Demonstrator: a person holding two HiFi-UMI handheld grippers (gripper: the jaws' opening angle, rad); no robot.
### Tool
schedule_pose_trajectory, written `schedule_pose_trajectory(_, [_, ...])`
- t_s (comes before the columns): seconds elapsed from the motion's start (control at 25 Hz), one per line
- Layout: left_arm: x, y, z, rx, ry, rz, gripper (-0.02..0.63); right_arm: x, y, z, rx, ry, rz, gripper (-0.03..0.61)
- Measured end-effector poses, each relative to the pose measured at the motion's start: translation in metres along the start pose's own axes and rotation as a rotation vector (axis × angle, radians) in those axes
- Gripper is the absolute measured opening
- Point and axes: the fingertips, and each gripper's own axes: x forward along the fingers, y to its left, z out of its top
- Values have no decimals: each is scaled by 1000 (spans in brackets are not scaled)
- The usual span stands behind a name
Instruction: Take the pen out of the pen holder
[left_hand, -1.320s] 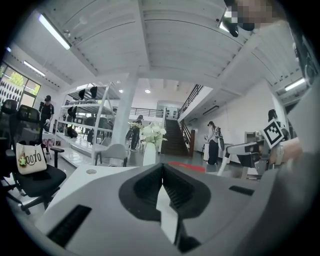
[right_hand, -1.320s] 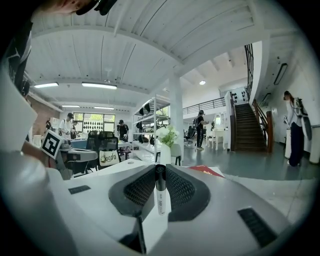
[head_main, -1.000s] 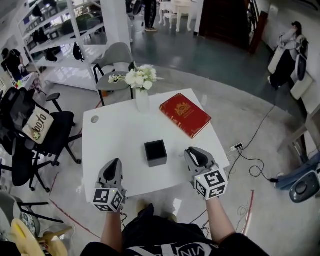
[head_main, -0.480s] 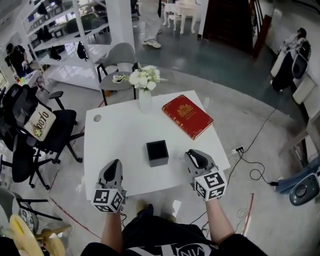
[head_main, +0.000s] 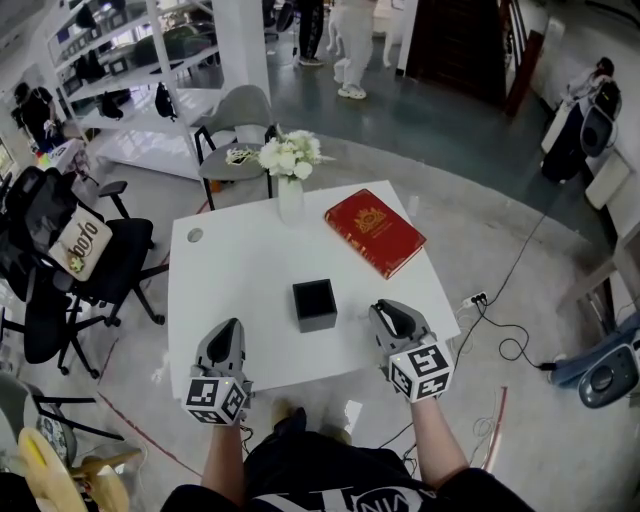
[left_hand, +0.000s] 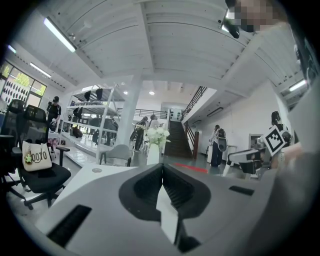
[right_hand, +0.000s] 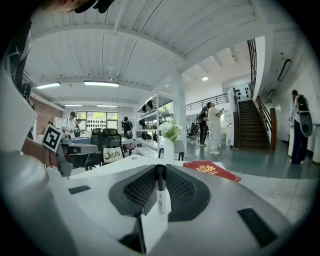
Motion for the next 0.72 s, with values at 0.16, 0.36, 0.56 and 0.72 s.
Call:
schedule_pose_trajectory(0.16, [0,1,-1,-3,2,2,5,0,-1,-2,6,4,0,74])
schedule_pose_trajectory(0.36, [0,1,-2,-3,5,0,5,0,0,-4,14,5,3,74])
schedule_pose_trajectory(0.56, [1,1,-2,-2,8,0,5,1,0,-3,17,5,3,74])
schedule_pose_trajectory(0.72, [3,2,-2,-1,8,-1,5,4,-1,-4,20,5,5,74])
